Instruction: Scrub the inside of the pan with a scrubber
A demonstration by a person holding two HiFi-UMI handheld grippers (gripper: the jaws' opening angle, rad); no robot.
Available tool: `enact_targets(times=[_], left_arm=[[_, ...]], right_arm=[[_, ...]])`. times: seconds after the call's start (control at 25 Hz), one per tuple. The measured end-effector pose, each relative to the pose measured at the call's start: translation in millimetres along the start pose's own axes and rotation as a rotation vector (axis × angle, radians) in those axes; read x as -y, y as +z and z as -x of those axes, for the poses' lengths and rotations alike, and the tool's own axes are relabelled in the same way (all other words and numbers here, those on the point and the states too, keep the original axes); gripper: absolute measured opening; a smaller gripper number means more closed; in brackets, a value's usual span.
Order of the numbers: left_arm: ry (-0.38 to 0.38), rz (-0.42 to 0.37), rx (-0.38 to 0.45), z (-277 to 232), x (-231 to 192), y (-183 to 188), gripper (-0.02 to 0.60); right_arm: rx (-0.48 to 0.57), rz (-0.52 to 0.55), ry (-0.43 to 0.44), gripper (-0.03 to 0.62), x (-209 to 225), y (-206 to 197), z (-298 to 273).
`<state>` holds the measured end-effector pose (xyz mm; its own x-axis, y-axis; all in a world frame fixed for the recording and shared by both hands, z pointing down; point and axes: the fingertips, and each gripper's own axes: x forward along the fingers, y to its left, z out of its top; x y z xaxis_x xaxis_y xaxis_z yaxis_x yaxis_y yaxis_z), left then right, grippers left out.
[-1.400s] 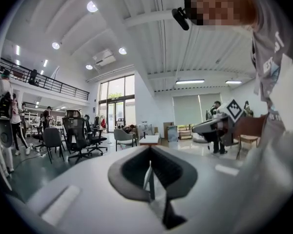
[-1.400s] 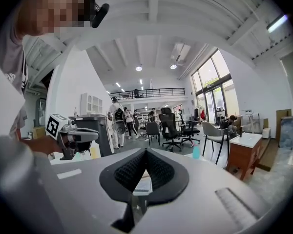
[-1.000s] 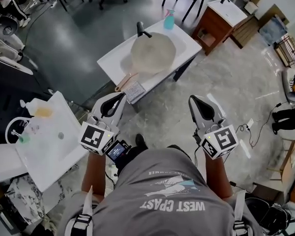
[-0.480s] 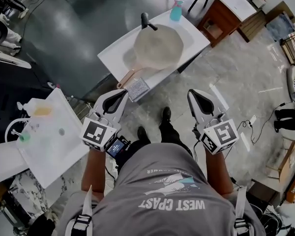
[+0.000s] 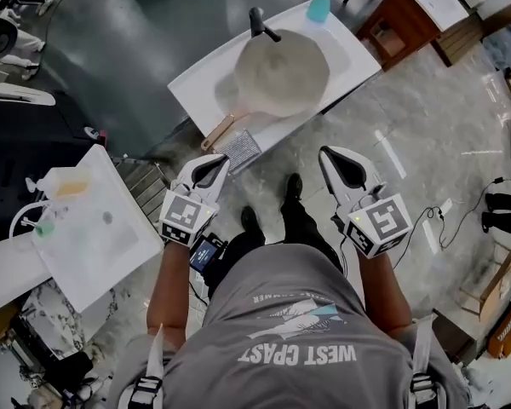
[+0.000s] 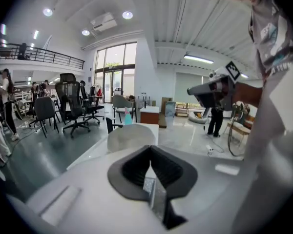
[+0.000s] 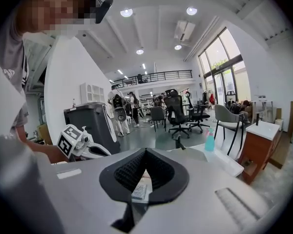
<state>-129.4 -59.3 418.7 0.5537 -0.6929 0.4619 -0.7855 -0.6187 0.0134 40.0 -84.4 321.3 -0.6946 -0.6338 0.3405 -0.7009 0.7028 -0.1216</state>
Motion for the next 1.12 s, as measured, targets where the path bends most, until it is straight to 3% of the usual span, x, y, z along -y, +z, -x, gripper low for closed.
enact_targets(times=[0.08,0.16,0.24,0.56,0.64,0.88,1.12], left_arm=[[-0.01,0.028,-0.061,-18.9,-1.9,-26.7,0.005],[-0.022,0.044,-0.123,-38.9,-4.3,-53.2,0.056],[-0.032,0.043,-0.184,-57.5,-4.8,-78.1,0.067],[-0.026,-0.059,-0.403,-112.7,-3.7,-165.0,0.119],[-0.022,-0.071,-0.433,-120.7,-5.4,-178.5,0.148],[-0.023,-0.096,-0.493,-132.6,-4.0,-202.8,0.147],[0.014,-0.109,-0.475,-139.9,-8.5,-207.0,0.126]], right_arm=[[-0.027,-0.011,0.013,0.002,7.8,-8.0,-10.2],[-0.054,-0.02,0.025,0.002,15.9,-16.6,-21.5],[-0.081,-0.027,0.037,0.002,23.0,-26.4,-31.9],[-0.169,-0.069,0.068,0.002,44.0,-64.8,-58.8],[-0.182,-0.074,0.073,0.002,47.4,-71.4,-63.5],[-0.204,-0.091,0.078,0.002,55.9,-84.8,-70.0],[-0.22,-0.106,0.075,0.002,61.8,-93.4,-73.2]])
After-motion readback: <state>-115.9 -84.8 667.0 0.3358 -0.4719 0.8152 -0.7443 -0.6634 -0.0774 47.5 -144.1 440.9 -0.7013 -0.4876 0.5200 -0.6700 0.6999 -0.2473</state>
